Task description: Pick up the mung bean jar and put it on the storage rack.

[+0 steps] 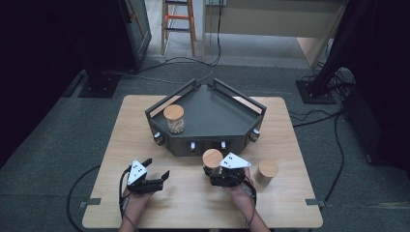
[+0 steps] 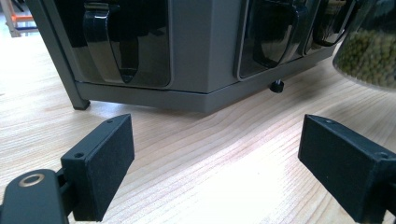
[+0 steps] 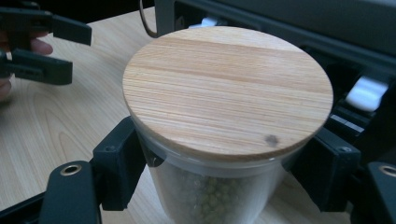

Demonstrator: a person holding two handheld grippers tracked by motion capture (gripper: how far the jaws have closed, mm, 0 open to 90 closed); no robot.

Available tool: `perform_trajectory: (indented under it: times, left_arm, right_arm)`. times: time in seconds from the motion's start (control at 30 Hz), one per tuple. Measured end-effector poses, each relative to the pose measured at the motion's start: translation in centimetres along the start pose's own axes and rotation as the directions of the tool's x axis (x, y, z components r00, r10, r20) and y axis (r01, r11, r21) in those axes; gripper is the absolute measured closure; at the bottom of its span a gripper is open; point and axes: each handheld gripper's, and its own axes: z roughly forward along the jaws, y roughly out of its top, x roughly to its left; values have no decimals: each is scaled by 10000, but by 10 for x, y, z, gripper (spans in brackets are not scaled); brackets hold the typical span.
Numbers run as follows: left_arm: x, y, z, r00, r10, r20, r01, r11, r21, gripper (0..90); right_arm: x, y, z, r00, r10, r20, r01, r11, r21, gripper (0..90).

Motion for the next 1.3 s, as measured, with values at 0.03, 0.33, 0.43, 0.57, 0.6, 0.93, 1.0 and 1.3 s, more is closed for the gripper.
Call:
perform_trajectory:
  times: [0.03,0.33,0.43,0.57,0.6,0.93,1.0,1.3]
  left_arm:
    - [0,0,0,10000,-8,11,8,10000,-12,106]
    - [-1,0,1,10000,87,25,-87,10000,18,106]
    - [0,0,1,10000,43,37,-43,10000,4,106]
    - [0,0,1,10000,32,48,-33,10000,23,106]
    - [0,0,1,10000,36,50,-36,10000,20,106]
    - [1,0,2,10000,-40,78,40,10000,32,106]
    - [1,0,2,10000,-45,78,45,10000,30,106]
    - [1,-1,1,10000,-74,65,75,10000,-14,106]
  right_arm:
    - [0,2,-1,10000,10,29,-10,10000,38,250]
    - [-1,15,-9,9999,-60,108,61,9999,-102,250]
    - [-3,18,-10,9999,-72,118,74,9999,-130,250]
    - [-5,23,-11,9999,-78,140,80,9998,-159,250]
    - [-6,24,-11,9999,-65,141,67,9999,-157,250]
    - [-8,39,-13,9991,-301,292,310,9991,-276,250]
    - [-8,42,-13,9989,-341,327,351,9990,-292,250]
    - [-13,53,-14,9986,-330,419,350,9982,-482,250]
